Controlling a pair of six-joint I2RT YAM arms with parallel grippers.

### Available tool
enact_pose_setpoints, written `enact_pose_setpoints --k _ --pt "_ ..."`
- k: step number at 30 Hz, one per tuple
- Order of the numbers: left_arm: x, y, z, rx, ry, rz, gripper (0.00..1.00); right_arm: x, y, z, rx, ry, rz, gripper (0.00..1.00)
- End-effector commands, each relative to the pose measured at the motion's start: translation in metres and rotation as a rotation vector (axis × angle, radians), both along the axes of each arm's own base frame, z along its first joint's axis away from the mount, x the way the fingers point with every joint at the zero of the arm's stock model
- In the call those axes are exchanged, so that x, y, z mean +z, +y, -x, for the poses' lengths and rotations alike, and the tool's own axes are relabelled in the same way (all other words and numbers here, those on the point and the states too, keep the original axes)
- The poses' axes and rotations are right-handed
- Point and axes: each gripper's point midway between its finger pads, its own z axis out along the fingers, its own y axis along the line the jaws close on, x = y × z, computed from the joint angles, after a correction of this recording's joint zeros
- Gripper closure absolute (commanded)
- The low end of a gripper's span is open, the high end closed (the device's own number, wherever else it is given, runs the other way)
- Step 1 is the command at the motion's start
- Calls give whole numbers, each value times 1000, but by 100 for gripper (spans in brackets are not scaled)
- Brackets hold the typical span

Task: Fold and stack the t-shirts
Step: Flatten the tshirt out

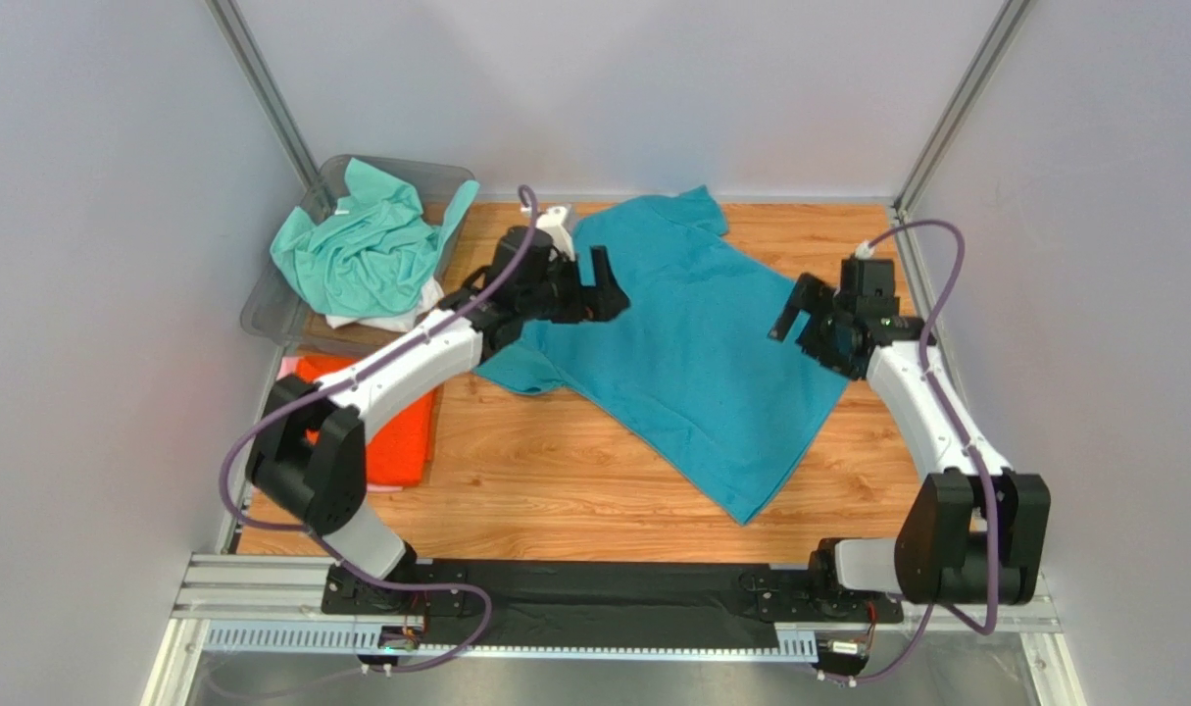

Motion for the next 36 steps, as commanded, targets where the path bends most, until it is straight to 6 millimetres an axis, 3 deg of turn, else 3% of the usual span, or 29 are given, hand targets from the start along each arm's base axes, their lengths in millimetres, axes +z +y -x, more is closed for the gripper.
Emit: enact_pose_setpoints --k 1,2,4,5,9,11,12,17,18,20,21,23,24,25,26,28,30,31,34,35,36 --pt "-60 38 -27 51 195 -64 0 -38 44 34 92 61 -157 0" --pt "-83 40 -35 53 251 -70 0 -40 49 39 113 63 -183 0" --pt "-91 48 -52 60 298 -53 0 -52 45 45 100 89 -159 0" --pt "-111 50 -56 65 346 -67 0 -58 40 46 90 105 -135 0" --pt "-136 68 -63 126 401 -115 0 -77 33 43 86 173 -87 0" --pt "-143 75 -64 154 402 -145 0 -77 26 30 72 163 -53 0" --pt "-149 78 -59 157 424 -160 0 -88 23 29 61 202 -38 0" --pt "-169 89 -36 187 509 -193 0 -103 13 1 51 250 17 0" --pt "-177 91 -24 181 539 -196 0 -115 11 -3 44 287 20 0" --pt "-173 93 -12 192 557 -173 0 -111 9 -23 47 273 20 0" --pt "-182 96 3 190 584 -172 0 -121 6 -27 43 299 21 0" --pt "-173 94 15 206 591 -119 0 -114 6 -51 57 264 30 0" --pt "-179 92 31 201 629 -105 0 -122 4 -59 65 270 44 0" --pt "-178 91 38 195 639 -99 0 -110 -10 -79 40 225 46 0" --pt "-172 85 46 173 626 -97 0 -117 -11 -86 50 233 51 0" --pt "-166 79 60 154 622 -108 0 -109 -12 -102 81 198 64 0" --pt "-148 64 67 113 569 -114 0 -81 -12 -125 104 117 77 0" --pt "-138 62 63 106 542 -103 0 -81 -13 -125 107 117 79 0" --pt "-107 63 49 123 453 -131 0 -31 -13 -134 111 6 100 0" --pt "-93 68 44 144 409 -140 0 -3 -15 -132 100 -52 112 0" --pt "-83 71 44 151 398 -149 0 5 -17 -124 92 -64 119 0"
